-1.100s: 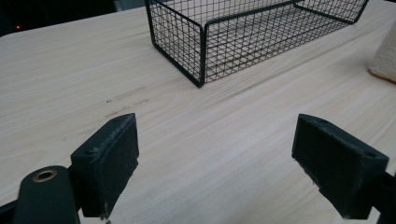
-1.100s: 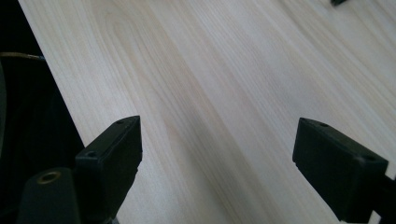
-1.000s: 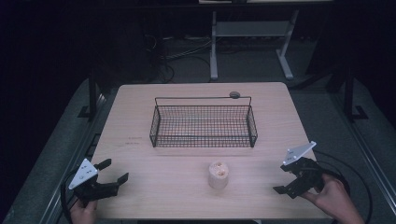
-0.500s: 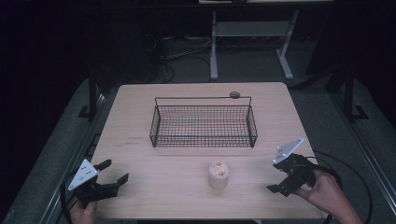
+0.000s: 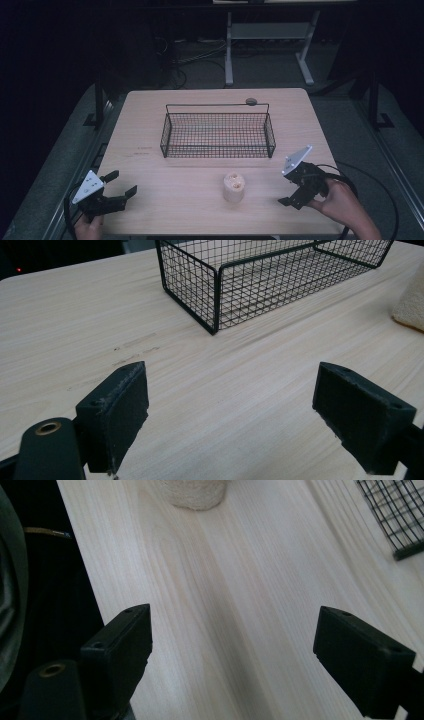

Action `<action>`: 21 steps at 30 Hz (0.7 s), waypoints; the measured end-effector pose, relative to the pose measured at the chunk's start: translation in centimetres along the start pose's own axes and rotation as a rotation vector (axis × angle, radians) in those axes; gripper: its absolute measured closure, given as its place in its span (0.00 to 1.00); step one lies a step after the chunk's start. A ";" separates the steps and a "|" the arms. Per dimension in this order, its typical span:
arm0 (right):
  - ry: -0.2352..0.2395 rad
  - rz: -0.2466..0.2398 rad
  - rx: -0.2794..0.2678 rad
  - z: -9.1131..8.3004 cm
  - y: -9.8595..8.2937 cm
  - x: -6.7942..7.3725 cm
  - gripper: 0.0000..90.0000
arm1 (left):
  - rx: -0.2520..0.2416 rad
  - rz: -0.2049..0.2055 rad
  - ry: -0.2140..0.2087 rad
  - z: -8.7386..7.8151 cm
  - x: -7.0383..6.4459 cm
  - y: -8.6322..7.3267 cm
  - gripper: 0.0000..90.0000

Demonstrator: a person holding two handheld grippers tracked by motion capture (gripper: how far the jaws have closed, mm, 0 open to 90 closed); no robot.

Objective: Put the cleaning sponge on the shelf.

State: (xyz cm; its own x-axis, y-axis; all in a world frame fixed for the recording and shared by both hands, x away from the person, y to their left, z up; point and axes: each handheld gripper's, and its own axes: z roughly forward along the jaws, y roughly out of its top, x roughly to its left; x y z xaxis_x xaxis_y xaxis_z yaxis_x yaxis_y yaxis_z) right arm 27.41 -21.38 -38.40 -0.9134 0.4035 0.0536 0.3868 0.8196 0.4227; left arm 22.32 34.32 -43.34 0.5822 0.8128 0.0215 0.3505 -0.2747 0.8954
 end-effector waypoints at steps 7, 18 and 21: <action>0.014 -0.033 0.014 0.1 1.5 0.2 0.17 | 0.000 0.001 0.000 0.0 -0.1 0.0 0.15; 0.029 -0.067 0.030 0.5 2.9 0.5 0.17 | 0.000 0.001 0.001 0.1 -0.1 0.1 0.16; 0.033 -0.076 0.035 0.6 3.3 0.7 0.17 | 0.001 0.005 0.001 0.1 -0.1 0.1 0.16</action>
State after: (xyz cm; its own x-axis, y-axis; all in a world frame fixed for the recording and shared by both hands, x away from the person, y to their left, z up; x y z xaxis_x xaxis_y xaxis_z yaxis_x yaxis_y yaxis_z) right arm 28.16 -18.16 -37.49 -0.9438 0.3263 0.0521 0.3196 0.8613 0.3950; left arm 22.34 34.16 -43.26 0.5830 0.8121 0.0263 0.3488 -0.2793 0.8946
